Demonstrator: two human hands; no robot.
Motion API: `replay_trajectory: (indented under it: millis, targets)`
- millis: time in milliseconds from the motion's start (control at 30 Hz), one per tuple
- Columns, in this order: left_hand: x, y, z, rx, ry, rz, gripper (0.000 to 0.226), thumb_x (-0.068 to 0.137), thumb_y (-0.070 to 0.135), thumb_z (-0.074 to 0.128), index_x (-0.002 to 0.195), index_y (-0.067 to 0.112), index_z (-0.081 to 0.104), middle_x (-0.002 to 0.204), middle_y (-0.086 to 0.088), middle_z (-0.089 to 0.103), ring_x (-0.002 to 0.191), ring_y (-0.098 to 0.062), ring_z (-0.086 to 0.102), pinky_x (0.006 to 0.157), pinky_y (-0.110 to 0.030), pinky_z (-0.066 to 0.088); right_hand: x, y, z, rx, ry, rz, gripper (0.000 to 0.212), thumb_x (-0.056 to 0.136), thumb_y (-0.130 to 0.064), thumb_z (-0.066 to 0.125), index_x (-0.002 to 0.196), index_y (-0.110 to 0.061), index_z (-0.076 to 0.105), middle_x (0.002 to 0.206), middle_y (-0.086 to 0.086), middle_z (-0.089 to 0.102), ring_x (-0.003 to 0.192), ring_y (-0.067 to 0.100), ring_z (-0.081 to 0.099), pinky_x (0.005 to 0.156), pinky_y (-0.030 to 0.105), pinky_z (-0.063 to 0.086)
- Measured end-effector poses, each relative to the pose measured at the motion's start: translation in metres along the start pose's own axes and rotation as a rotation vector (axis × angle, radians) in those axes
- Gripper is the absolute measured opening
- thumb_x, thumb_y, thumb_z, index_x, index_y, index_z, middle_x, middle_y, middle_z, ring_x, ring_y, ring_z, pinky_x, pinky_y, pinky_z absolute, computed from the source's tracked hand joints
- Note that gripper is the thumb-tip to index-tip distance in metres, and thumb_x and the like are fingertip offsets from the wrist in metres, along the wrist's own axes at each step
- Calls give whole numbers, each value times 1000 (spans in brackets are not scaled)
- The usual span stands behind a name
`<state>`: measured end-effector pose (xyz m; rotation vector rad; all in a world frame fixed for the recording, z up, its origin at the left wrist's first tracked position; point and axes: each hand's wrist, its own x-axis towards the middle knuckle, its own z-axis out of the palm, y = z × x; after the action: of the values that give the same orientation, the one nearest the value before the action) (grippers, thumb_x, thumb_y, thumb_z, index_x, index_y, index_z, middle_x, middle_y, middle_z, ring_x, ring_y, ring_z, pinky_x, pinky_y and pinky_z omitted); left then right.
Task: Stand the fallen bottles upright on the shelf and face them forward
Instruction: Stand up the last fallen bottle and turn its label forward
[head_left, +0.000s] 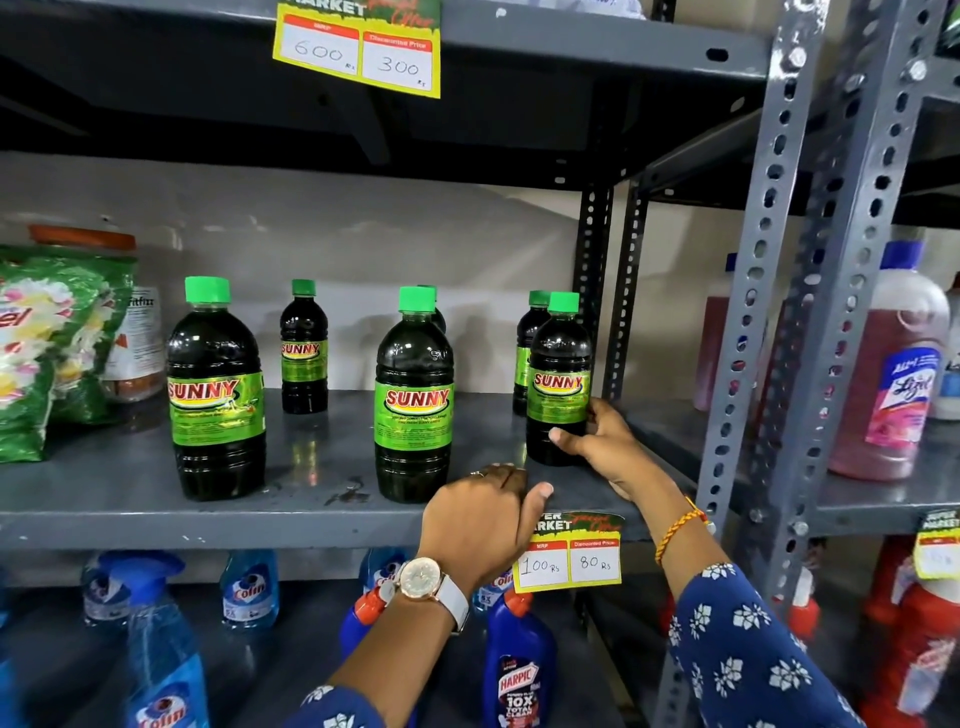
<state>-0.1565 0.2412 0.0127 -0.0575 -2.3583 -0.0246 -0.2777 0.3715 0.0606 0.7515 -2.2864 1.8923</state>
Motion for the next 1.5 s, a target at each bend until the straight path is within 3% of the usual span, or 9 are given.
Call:
replay_trajectory:
  millis: [167, 300, 467, 667, 900, 1167, 1300, 1433, 1500]
  targets:
    - [0, 0, 1, 12, -2, -6, 73, 87, 55, -5, 107, 24, 58, 108, 4, 66, 89, -18, 63, 62, -29, 45, 1, 0, -1, 87, -12, -20, 59, 67, -11, 77, 119, -15, 49, 122, 9, 60, 115, 24, 54, 104, 41, 39]
    - [0, -1, 2, 36, 0, 3, 72, 88, 54, -6, 104, 24, 57, 105, 4, 65, 89, -18, 63, 58, -29, 41, -1, 1, 1, -103, 92, -35, 75, 52, -27, 87, 115, -15, 47, 114, 2, 60, 105, 19, 55, 95, 37, 43]
    - [0, 0, 1, 28, 2, 16, 74, 87, 53, -6, 109, 23, 58, 109, 3, 66, 89, -18, 63, 60, -29, 43, -3, -5, 1, -150, 113, -42, 60, 55, -21, 86, 107, -18, 56, 98, -3, 59, 95, 16, 54, 83, 28, 39]
    - [0, 0, -1, 26, 3, 22, 72, 89, 53, -3, 109, 23, 59, 110, 2, 66, 91, -19, 64, 60, -30, 45, -18, -14, -3, -143, 63, -44, 56, 57, -17, 84, 106, -18, 58, 96, -4, 61, 91, 13, 54, 79, 25, 38]
    - [-1, 0, -3, 103, -33, 32, 58, 95, 50, 7, 103, 24, 58, 102, 4, 67, 86, -19, 63, 54, -30, 37, -48, -22, -12, -130, -31, -112, 42, 59, -16, 83, 86, -34, 57, 86, -23, 59, 80, -11, 52, 58, 1, 39]
    - [-2, 1, -4, 109, -24, 35, 55, 96, 49, 11, 101, 23, 59, 99, 3, 68, 81, -20, 64, 52, -29, 36, -64, -21, -22, -189, -62, -137, 48, 58, -27, 84, 92, -43, 53, 90, -26, 59, 87, -8, 54, 78, 19, 42]
    - [-2, 1, -3, 119, -23, 39, 55, 96, 48, 12, 102, 23, 60, 101, 3, 67, 80, -21, 64, 50, -28, 35, -67, -21, -23, -189, -71, -126, 48, 56, -31, 84, 94, -41, 56, 102, -12, 65, 100, 10, 61, 95, 36, 46]
    - [-2, 1, -3, 130, 10, 58, 56, 96, 49, 11, 99, 23, 60, 99, 2, 67, 77, -21, 64, 48, -28, 32, -68, -21, -23, -187, -84, -132, 48, 54, -36, 83, 93, -44, 56, 102, -14, 65, 101, 10, 61, 97, 40, 46]
    - [-3, 1, -2, 136, 19, 53, 56, 96, 49, 11, 102, 23, 61, 101, 2, 67, 79, -20, 64, 48, -28, 33, -67, -19, -23, -196, -85, -132, 55, 56, -39, 82, 103, -40, 55, 109, -10, 64, 105, 13, 60, 97, 40, 45]
